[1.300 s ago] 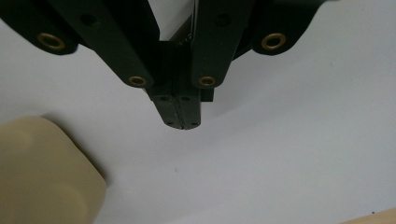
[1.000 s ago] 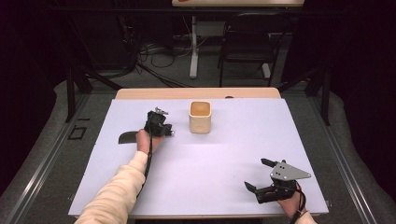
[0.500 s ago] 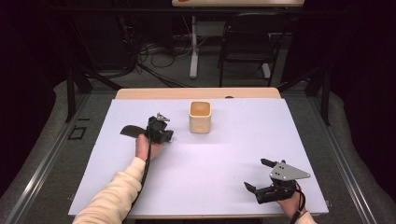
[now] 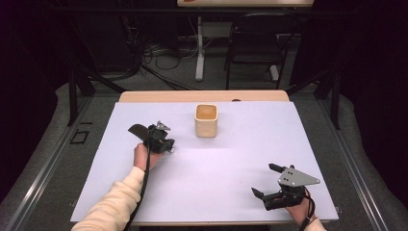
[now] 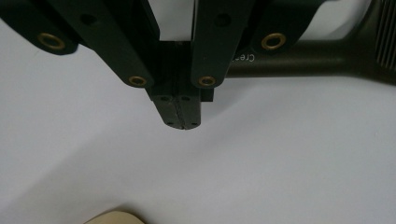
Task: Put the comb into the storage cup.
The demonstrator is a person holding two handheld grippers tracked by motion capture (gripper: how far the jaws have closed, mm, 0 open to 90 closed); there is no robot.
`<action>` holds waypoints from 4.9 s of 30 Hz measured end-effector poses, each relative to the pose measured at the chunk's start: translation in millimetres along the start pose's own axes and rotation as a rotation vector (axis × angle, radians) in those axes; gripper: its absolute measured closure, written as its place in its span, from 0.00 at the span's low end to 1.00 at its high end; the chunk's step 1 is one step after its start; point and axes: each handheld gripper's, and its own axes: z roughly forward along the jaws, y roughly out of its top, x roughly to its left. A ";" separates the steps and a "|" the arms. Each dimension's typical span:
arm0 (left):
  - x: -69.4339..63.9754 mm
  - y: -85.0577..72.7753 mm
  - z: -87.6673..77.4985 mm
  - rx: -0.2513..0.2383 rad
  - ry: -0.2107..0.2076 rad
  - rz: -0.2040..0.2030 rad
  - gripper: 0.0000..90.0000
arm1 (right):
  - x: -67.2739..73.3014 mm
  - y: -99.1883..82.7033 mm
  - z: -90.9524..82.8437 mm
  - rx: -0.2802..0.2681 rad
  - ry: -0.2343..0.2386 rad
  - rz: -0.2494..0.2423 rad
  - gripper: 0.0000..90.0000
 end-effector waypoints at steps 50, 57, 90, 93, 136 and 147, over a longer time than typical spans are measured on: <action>21.8 -32.9 -26.0 0.082 0.022 -0.057 1.00 | 0.0 0.0 -0.3 0.004 0.001 -0.003 0.00; 27.6 -34.7 -27.1 0.083 0.036 -0.065 1.00 | 0.1 0.0 -0.3 0.004 0.001 -0.002 0.00; 44.8 -39.6 -35.3 0.087 0.073 -0.087 1.00 | 0.5 0.1 -0.5 0.007 -0.002 -0.003 0.00; 46.1 -39.9 -36.2 0.090 0.078 -0.087 1.00 | 0.5 0.1 -0.6 0.007 -0.002 -0.003 0.00; 56.8 1.6 -40.2 0.153 0.030 0.051 0.00 | 0.7 -0.5 1.9 0.013 0.009 0.000 0.00; 60.7 13.9 -24.6 0.306 0.029 0.150 0.20 | 0.4 -0.7 2.4 0.013 0.010 0.006 0.00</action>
